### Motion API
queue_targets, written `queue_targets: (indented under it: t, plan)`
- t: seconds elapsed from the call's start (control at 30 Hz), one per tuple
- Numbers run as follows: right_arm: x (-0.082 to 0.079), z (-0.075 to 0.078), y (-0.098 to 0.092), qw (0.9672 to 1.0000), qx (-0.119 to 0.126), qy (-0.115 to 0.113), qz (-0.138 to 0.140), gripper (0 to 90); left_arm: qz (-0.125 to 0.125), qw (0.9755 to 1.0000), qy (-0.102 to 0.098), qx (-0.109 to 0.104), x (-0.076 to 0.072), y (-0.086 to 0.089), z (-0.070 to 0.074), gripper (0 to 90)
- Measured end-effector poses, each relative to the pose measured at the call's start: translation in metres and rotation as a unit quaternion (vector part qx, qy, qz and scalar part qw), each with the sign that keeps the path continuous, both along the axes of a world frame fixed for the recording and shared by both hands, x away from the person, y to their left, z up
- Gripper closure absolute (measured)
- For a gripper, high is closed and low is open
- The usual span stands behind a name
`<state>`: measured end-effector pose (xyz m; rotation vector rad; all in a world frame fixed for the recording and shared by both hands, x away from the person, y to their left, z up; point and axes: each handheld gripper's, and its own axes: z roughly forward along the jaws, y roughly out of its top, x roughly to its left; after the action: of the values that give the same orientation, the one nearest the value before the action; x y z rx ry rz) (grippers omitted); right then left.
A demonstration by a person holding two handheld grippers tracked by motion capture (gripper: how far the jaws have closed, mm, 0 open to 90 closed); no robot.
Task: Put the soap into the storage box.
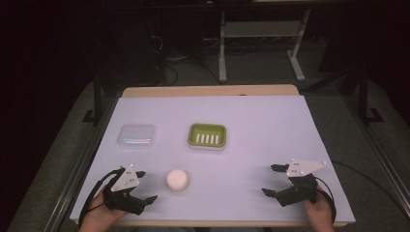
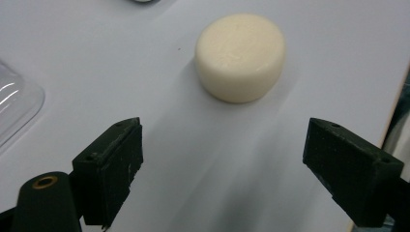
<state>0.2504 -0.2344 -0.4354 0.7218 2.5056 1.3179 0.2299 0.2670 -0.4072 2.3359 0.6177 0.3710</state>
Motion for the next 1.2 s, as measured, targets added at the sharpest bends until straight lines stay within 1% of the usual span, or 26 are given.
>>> queue_targets:
  t: [0.03,0.07,0.1,0.17,0.23,0.33,0.4,0.47,0.5,0.6,0.67,0.7,0.77,0.83,0.97,1.07,1.1,1.13,1.2]
  plan:
    - [0.0,0.0,0.0,1.0,0.001,0.0,0.0,13.1,0.0,1.0,0.0,0.0,0.0,0.0,0.0,14.0]
    - [0.0,0.0,0.0,1.0,0.001,0.0,0.0,13.1,-0.004,1.0,0.002,0.004,0.001,-0.002,0.001,14.0]
    - [0.0,0.0,0.0,1.0,0.002,0.0,0.0,13.1,-0.007,0.9999,0.007,0.006,0.002,-0.003,0.002,14.2]
    - [0.0,0.0,0.0,1.0,0.002,-0.001,0.0,13.1,-0.012,0.9998,0.012,0.008,0.003,-0.007,0.003,14.3]
    - [0.0,0.0,0.001,1.0,0.001,0.0,0.0,13.1,-0.019,0.9997,0.009,0.011,0.005,-0.012,0.004,14.2]
    - [0.0,0.0,0.001,1.0,0.0,-0.001,0.001,13.1,-0.021,0.9997,0.011,0.011,0.007,-0.015,0.005,14.1]
    - [0.0,0.0,0.001,1.0,0.0,-0.001,0.001,13.1,-0.024,0.9996,0.01,0.015,0.009,-0.017,0.006,14.1]
    - [0.0,0.0,0.001,1.0,0.0,-0.001,0.001,13.1,-0.025,0.9995,0.014,0.012,0.009,-0.02,0.006,14.1]
    - [0.0,0.0,0.001,1.0,0.0,-0.001,0.001,13.1,-0.028,0.9994,0.011,0.017,0.01,-0.022,0.007,14.1]
    - [0.0,0.0,0.002,1.0,0.001,-0.001,0.002,13.1,-0.03,0.9992,0.011,0.022,0.011,-0.026,0.008,14.4]
    - [0.0,0.0,0.002,1.0,0.0,-0.001,0.003,13.1,-0.033,0.9991,0.007,0.024,0.012,-0.028,0.008,14.6]
    - [0.0,0.0,0.002,1.0,0.0,-0.002,0.004,13.1,-0.037,0.9989,0.005,0.029,0.013,-0.03,0.009,14.7]
    - [0.0,0.0,0.003,1.0,0.0,-0.001,0.004,13.1,-0.036,0.9989,0.005,0.029,0.013,-0.032,0.008,14.8]
    - [0.0,0.0,0.003,1.0,-0.001,0.0,0.004,13.1,-0.039,0.9986,0.005,0.035,0.014,-0.033,0.008,14.8]
    - [0.0,0.0,0.003,1.0,0.0,-0.002,0.004,13.1,-0.036,0.9987,0.011,0.035,0.016,-0.036,0.008,14.8]
    - [0.0,0.0,0.003,1.0,0.0,0.0,0.004,13.1,-0.038,0.9982,0.013,0.045,0.018,-0.04,0.008,14.7]
    - [0.0,0.0,0.003,1.0,0.0,0.0,0.004,13.1,-0.038,0.9982,0.013,0.045,0.018,-0.04,0.008,14.8]
    - [0.0,0.0,0.003,1.0,0.0,0.0,0.005,13.0,-0.041,0.9978,0.013,0.051,0.018,-0.042,0.008,14.8]
    - [0.0,0.0,0.003,1.0,0.0,0.0,0.006,13.1,-0.04,0.9979,0.013,0.05,0.018,-0.044,0.008,14.7]
